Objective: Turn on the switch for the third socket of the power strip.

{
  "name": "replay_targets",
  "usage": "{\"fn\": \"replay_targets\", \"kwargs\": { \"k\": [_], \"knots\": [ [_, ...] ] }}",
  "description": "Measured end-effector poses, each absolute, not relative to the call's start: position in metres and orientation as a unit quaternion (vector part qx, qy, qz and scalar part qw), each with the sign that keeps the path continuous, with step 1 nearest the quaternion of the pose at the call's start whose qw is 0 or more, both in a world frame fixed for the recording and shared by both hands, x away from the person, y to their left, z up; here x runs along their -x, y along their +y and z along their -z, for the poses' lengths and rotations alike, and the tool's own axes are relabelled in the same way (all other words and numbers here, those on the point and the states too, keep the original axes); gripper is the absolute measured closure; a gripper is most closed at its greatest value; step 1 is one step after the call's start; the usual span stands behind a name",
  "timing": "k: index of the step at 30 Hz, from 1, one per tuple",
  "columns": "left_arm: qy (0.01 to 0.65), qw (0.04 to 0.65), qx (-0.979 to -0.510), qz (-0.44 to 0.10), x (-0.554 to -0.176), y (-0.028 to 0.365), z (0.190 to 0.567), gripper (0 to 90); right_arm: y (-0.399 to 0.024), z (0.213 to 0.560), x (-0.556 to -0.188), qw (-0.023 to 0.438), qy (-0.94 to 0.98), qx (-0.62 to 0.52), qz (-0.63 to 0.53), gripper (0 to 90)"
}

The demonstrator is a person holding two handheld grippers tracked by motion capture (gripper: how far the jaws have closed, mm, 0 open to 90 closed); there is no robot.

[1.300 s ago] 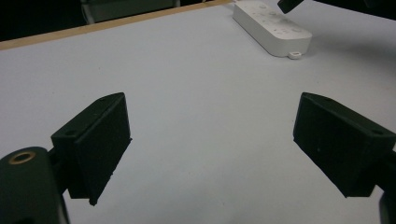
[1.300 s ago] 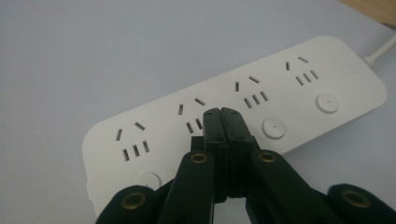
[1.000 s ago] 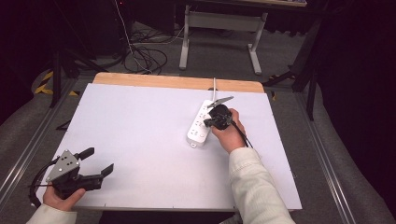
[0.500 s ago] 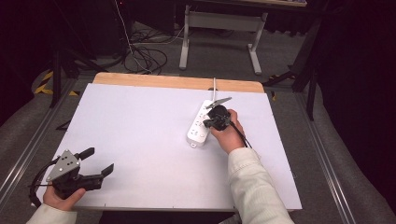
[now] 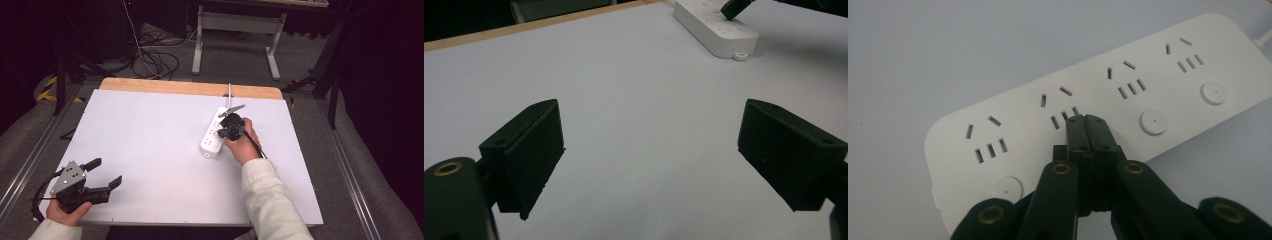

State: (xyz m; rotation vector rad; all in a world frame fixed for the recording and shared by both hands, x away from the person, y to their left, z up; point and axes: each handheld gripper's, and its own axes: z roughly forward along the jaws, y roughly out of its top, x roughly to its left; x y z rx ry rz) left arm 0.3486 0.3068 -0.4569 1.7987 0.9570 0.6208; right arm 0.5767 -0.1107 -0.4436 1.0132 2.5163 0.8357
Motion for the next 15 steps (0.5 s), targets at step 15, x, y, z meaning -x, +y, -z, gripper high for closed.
{"fn": "replay_targets", "kwargs": {
  "k": [15],
  "knots": [
    [0.392,0.484,-0.739,-0.255,-0.3479,0.3070,0.4565,11.8,-0.1079,0.4441,-0.5772,0.147,0.869,-0.379,-0.283,90.0]
  ]
}}
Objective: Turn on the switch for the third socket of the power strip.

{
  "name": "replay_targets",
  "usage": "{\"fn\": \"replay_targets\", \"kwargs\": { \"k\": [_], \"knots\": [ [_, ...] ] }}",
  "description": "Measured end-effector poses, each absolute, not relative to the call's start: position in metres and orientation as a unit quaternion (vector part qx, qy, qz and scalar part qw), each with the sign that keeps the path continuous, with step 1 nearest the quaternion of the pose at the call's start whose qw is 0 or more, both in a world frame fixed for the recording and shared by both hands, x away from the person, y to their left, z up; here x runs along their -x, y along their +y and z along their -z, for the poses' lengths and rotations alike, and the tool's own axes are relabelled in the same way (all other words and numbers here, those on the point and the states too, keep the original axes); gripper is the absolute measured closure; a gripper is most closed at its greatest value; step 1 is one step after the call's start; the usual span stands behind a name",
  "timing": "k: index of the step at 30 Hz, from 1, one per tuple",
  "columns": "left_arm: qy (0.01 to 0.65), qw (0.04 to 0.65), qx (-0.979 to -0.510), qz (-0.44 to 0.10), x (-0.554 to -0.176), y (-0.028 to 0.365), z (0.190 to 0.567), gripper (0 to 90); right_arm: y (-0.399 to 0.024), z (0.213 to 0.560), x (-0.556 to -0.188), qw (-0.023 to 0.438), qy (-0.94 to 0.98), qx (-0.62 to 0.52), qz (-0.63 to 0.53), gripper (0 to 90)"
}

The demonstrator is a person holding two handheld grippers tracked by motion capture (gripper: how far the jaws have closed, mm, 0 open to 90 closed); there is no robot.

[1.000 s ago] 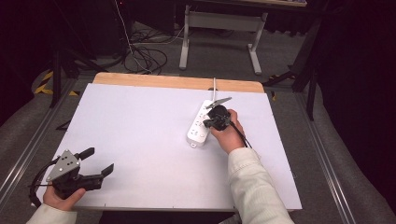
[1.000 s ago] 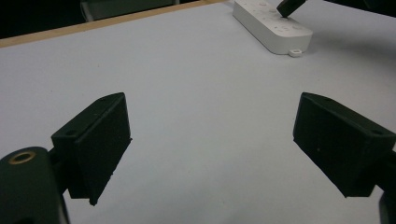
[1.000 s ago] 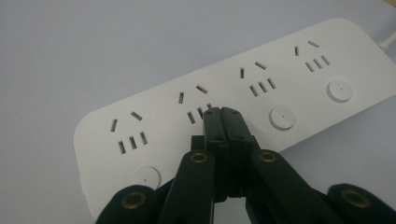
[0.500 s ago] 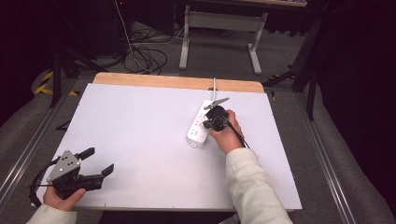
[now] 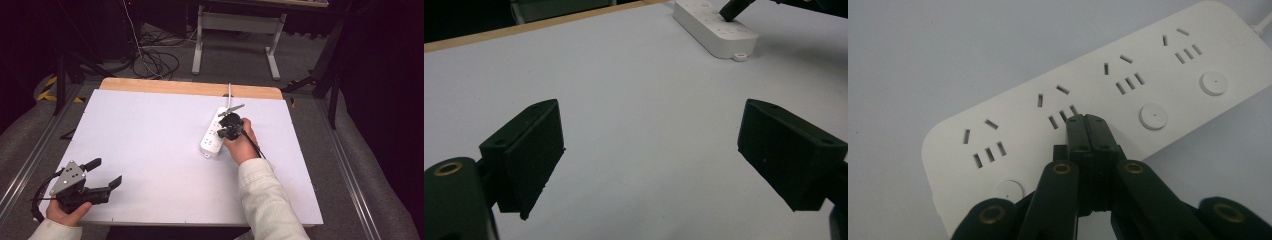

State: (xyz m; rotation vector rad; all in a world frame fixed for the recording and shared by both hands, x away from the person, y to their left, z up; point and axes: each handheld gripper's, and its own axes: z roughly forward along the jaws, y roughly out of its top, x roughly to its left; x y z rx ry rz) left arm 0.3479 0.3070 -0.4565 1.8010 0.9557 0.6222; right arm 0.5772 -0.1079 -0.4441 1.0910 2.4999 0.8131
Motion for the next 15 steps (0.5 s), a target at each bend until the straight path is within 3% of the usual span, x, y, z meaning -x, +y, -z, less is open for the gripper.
{"fn": "replay_targets", "kwargs": {
  "k": [15],
  "knots": [
    [0.396,0.484,-0.737,-0.256,-0.3483,0.3072,0.4566,11.8,-0.1055,0.4371,-0.5723,0.163,0.867,-0.375,-0.284,90.0]
  ]
}}
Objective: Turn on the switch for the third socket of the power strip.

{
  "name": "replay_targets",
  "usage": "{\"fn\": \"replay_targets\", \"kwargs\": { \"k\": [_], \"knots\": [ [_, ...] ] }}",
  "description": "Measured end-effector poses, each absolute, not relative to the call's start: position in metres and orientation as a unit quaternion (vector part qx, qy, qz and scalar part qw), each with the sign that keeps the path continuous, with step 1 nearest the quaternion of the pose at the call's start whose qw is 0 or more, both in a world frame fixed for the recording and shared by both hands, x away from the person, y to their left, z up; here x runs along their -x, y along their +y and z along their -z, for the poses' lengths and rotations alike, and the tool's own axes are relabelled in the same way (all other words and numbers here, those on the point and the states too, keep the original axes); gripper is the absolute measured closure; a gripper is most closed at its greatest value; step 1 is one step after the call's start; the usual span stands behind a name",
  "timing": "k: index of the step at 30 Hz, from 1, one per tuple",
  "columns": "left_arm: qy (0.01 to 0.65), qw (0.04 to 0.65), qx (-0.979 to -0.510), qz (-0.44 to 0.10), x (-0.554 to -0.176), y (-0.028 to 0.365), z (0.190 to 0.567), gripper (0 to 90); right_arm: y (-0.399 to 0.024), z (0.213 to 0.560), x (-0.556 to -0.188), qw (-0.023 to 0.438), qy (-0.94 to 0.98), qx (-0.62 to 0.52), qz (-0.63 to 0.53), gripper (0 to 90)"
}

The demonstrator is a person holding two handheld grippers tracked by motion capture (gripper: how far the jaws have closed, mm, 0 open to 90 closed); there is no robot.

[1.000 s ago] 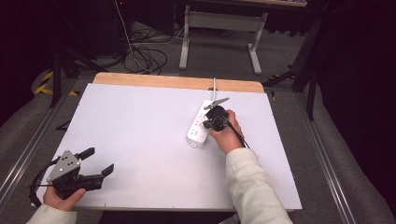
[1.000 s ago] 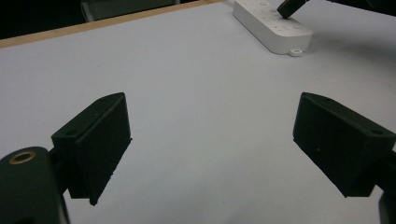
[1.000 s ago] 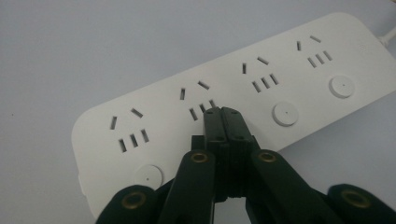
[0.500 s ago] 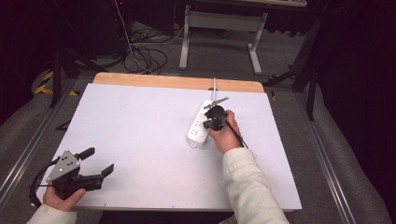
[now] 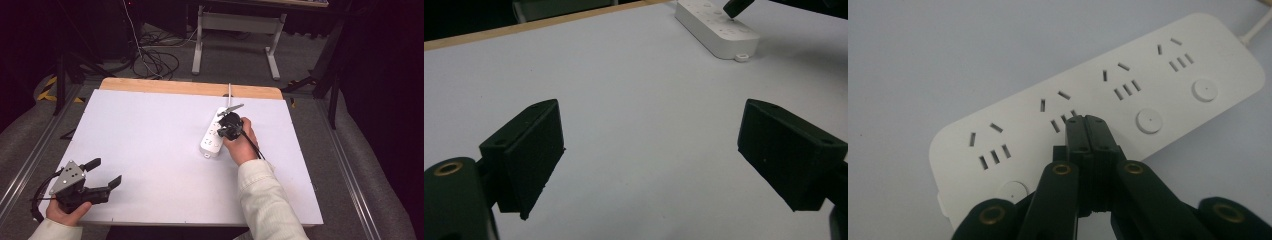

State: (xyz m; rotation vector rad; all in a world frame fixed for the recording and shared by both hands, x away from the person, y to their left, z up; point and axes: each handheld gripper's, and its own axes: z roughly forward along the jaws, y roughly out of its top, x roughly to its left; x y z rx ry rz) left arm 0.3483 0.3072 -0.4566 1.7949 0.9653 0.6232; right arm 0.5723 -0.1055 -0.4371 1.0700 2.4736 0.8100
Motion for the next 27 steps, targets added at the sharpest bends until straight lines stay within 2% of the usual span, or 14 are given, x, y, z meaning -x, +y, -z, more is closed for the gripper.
{"fn": "replay_targets", "kwargs": {
  "k": [27],
  "knots": [
    [0.396,0.482,-0.738,-0.257,-0.349,0.306,0.457,11.8,-0.118,0.394,-0.545,0.186,0.842,-0.351,-0.364,90.0]
  ]
}}
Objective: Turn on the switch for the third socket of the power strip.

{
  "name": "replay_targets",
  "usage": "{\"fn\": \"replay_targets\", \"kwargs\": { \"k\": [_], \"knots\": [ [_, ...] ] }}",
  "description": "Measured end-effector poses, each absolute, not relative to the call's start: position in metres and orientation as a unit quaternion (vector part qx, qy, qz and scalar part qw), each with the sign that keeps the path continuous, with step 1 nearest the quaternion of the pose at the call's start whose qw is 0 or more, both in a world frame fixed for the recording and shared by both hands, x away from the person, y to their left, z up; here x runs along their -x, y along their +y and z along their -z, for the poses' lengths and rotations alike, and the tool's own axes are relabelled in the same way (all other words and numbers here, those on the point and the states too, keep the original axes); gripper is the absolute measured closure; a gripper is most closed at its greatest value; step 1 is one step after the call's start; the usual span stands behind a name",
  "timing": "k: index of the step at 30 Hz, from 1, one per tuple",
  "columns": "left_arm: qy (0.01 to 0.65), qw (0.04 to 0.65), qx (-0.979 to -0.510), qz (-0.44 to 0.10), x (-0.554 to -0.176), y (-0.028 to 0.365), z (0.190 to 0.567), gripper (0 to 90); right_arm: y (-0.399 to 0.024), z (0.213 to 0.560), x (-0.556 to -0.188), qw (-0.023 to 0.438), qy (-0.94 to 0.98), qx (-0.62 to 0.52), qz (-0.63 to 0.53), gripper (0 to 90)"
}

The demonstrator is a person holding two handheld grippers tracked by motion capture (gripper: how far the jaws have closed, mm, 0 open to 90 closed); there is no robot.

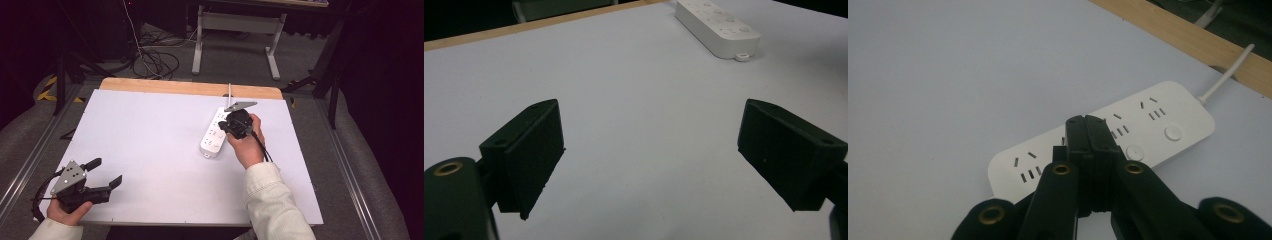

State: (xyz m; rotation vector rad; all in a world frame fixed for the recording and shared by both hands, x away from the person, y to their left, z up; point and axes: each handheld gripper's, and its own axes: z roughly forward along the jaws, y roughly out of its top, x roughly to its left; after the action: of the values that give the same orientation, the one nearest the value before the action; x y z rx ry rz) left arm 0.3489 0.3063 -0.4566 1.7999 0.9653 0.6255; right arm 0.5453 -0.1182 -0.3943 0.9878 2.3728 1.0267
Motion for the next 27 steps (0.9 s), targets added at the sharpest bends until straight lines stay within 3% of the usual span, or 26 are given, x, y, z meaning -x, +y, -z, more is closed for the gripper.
{"fn": "replay_targets", "kwargs": {
  "k": [4,10,14,15,17,27],
  "knots": [
    [0.396,0.482,-0.738,-0.256,-0.349,0.306,0.457,11.8,-0.119,0.392,-0.542,0.187,0.840,-0.347,-0.372,90.0],
    [0.396,0.483,-0.737,-0.257,-0.349,0.306,0.456,11.7,-0.120,0.386,-0.536,0.200,0.837,-0.334,-0.385,64.6],
    [0.395,0.483,-0.738,-0.257,-0.348,0.306,0.456,11.7,-0.123,0.381,-0.530,0.201,0.835,-0.330,-0.393,55.5],
    [0.395,0.484,-0.738,-0.257,-0.348,0.306,0.456,11.7,-0.125,0.377,-0.525,0.205,0.831,-0.329,-0.399,48.4],
    [0.395,0.483,-0.738,-0.257,-0.348,0.305,0.456,11.7,-0.128,0.374,-0.520,0.204,0.827,-0.326,-0.410,43.2],
    [0.395,0.488,-0.735,-0.255,-0.348,0.305,0.456,11.6,-0.144,0.365,-0.493,0.200,0.820,-0.309,-0.438,35.2]
  ]
}}
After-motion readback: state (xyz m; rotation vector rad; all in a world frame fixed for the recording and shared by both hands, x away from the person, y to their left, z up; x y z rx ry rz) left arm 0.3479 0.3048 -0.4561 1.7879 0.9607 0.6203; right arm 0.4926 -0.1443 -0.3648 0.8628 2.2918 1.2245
